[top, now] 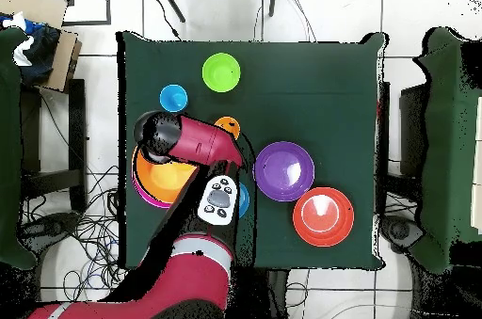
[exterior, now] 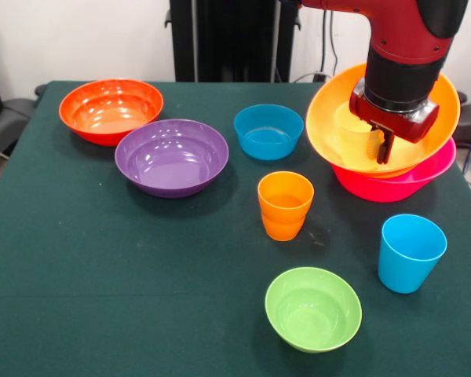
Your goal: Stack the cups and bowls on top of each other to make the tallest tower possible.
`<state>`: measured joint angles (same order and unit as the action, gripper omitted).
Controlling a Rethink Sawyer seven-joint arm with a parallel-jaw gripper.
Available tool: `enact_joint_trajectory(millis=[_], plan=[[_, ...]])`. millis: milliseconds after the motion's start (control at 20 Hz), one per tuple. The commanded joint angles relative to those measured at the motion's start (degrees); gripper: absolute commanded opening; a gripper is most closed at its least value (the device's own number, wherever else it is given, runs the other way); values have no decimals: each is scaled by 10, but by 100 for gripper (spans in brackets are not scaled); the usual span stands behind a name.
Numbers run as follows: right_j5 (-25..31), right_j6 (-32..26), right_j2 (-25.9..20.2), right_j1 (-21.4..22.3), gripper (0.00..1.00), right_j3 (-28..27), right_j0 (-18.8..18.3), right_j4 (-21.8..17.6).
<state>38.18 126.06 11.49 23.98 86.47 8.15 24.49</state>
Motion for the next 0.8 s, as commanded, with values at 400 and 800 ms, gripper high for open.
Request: enact_joint_trajectory(millis=[400, 800], plan=[[-23, 79, -28, -13, 0, -26, -9, -7], [-17, 80, -24, -14, 0, -29, -9, -8]])
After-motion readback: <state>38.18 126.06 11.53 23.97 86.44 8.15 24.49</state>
